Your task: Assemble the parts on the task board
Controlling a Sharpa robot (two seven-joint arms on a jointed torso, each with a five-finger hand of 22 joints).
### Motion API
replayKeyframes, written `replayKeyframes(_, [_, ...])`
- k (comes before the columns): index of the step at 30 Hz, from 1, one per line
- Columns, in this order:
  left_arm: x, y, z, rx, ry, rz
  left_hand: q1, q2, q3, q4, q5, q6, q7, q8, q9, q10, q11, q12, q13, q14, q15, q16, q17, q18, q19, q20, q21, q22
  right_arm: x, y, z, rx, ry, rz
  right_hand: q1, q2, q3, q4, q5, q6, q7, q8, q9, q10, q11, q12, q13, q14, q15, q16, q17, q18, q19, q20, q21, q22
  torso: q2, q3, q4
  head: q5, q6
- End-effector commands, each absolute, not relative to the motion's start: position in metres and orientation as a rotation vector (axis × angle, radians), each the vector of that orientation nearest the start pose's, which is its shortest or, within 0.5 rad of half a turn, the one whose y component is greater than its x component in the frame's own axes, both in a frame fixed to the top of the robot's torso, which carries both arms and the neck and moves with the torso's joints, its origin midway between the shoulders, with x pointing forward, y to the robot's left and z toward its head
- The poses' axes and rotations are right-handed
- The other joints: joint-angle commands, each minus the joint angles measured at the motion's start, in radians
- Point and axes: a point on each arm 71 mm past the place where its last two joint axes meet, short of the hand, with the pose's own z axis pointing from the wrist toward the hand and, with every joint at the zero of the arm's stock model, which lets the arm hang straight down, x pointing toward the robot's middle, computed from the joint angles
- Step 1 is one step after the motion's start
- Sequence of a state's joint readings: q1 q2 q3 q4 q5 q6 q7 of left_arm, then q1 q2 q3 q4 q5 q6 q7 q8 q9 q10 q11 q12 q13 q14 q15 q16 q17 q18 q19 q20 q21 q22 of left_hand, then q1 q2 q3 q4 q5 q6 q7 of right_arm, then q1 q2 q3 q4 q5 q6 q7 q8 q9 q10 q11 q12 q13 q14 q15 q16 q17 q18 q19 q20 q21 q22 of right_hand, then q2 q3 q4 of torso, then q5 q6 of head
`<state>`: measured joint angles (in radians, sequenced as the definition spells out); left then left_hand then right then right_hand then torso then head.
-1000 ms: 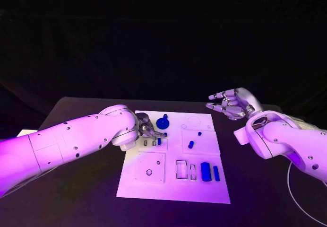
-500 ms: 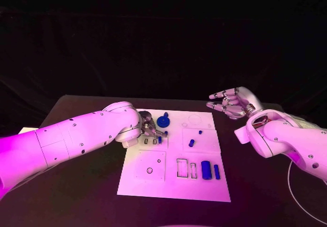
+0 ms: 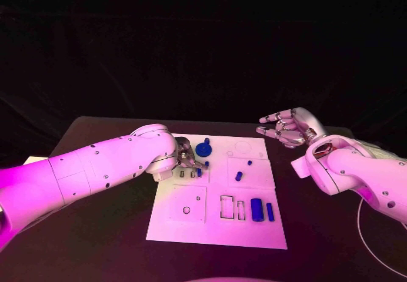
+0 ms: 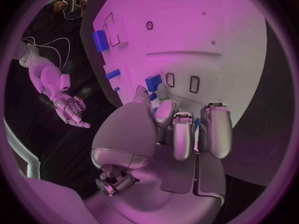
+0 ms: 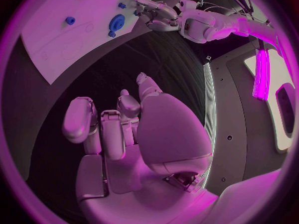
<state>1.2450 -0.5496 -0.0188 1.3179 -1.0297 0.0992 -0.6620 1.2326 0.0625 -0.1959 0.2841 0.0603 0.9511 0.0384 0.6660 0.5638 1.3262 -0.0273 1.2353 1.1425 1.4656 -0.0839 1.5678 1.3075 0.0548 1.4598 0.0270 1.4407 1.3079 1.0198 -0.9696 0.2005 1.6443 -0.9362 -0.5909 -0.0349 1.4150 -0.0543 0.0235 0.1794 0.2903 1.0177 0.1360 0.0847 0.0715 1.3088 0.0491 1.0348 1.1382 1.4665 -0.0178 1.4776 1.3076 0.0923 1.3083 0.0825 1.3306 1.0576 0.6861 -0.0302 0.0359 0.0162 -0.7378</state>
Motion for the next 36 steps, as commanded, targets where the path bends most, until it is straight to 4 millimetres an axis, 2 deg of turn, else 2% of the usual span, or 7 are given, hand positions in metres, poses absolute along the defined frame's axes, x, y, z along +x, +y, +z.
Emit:
replayKeyframes(1, [0.5155,0.1289,-0.2106,-0.214,2.333,-0.360,0.014,0.000,0.003,-0.007,-0.003,-0.008,-0.003,0.006,0.005,0.005,-0.004,0.002,-0.001,0.105,-0.004,0.003,0.263,-0.008,0.017,-0.004,0.005,0.040,0.4689,-0.2493,-0.1625,0.553,1.458,0.897,-0.004,-0.001,-0.002,0.004,0.004,0.005,0.000,0.005,0.001,-0.009,-0.001,-0.006,-0.002,0.068,-0.006,-0.006,0.107,0.011,-0.008,0.001,-0.006,-0.002,0.001,0.0003,-0.0001,0.000,-0.003])
replayKeyframes(17, [0.5145,0.1262,-0.2111,-0.196,2.347,-0.359,0.084,0.017,0.047,-0.028,-0.002,-0.021,-0.007,0.012,0.034,0.007,-0.008,0.002,0.002,0.105,-0.007,0.003,0.263,-0.009,0.016,-0.006,0.008,0.048,0.4690,-0.2480,-0.1632,0.552,1.467,0.899,-0.006,0.002,-0.002,0.007,0.005,0.006,0.000,0.005,0.001,-0.010,-0.001,-0.007,-0.003,0.068,-0.007,-0.007,0.106,0.012,-0.009,0.001,-0.008,-0.004,0.001,0.0011,-0.0006,-0.004,-0.010])
replayKeyframes(25, [0.5141,0.1263,-0.2106,-0.202,2.341,-0.362,0.256,0.053,0.207,-0.111,0.041,-0.057,-0.016,-0.021,0.033,-0.013,-0.018,-0.024,-0.014,0.105,-0.018,0.003,0.263,-0.007,0.012,-0.017,0.006,0.047,0.4692,-0.2467,-0.1640,0.551,1.469,0.903,-0.007,0.004,-0.002,0.008,0.004,0.007,0.000,0.005,0.001,-0.010,-0.001,-0.008,-0.004,0.067,-0.007,-0.008,0.105,0.012,-0.010,0.001,-0.008,-0.004,0.001,0.0010,-0.0001,-0.006,-0.013])
replayKeyframes(27, [0.5138,0.1269,-0.2105,-0.205,2.341,-0.364,0.277,0.027,0.278,-0.117,0.062,-0.064,-0.006,-0.035,0.031,-0.021,-0.011,-0.040,-0.026,0.105,-0.013,0.003,0.263,-0.007,0.011,-0.015,0.005,0.046,0.4692,-0.2464,-0.1643,0.551,1.470,0.903,-0.007,0.004,-0.002,0.008,0.004,0.007,0.000,0.005,0.001,-0.010,-0.001,-0.008,-0.004,0.067,-0.007,-0.008,0.105,0.012,-0.010,0.001,-0.008,-0.004,0.001,0.0012,0.0000,-0.007,-0.014])
replayKeyframes(31, [0.5124,0.1283,-0.2101,-0.216,2.342,-0.374,0.232,-0.098,0.533,-0.092,0.065,-0.059,0.004,-0.048,0.044,-0.019,-0.007,-0.058,-0.040,0.105,-0.004,0.003,0.263,-0.007,0.007,-0.004,0.003,0.048,0.4692,-0.2460,-0.1649,0.551,1.471,0.904,-0.007,0.004,-0.002,0.008,0.004,0.007,0.000,0.005,0.001,-0.010,-0.001,-0.008,-0.004,0.067,-0.007,-0.008,0.105,0.012,-0.010,0.001,-0.008,-0.004,0.001,0.0013,0.0004,-0.010,-0.017])
replayKeyframes(35, [0.5107,0.1301,-0.2095,-0.230,2.343,-0.388,0.180,-0.157,0.682,-0.096,0.062,-0.055,0.003,-0.040,0.064,-0.016,-0.001,-0.062,-0.044,0.105,-0.004,0.003,0.263,-0.007,0.006,-0.002,0.002,0.049,0.4692,-0.2457,-0.1653,0.552,1.472,0.906,-0.007,0.004,-0.002,0.008,0.004,0.007,0.000,0.005,0.001,-0.010,-0.001,-0.008,-0.004,0.067,-0.007,-0.008,0.105,0.012,-0.010,0.001,-0.008,-0.004,0.001,0.0012,0.0006,-0.011,-0.018])
replayKeyframes(36, [0.5101,0.1308,-0.2093,-0.235,2.343,-0.392,0.137,-0.196,0.780,-0.106,0.058,-0.054,0.004,-0.032,0.080,-0.012,0.001,-0.062,-0.045,0.105,-0.002,0.003,0.263,-0.006,0.006,-0.001,0.002,0.050,0.4692,-0.2456,-0.1654,0.553,1.472,0.906,-0.007,0.004,-0.002,0.008,0.004,0.007,0.000,0.005,0.001,-0.010,-0.001,-0.008,-0.004,0.067,-0.007,-0.008,0.105,0.012,-0.010,0.001,-0.008,-0.004,0.001,0.0014,0.0007,-0.013,-0.019])
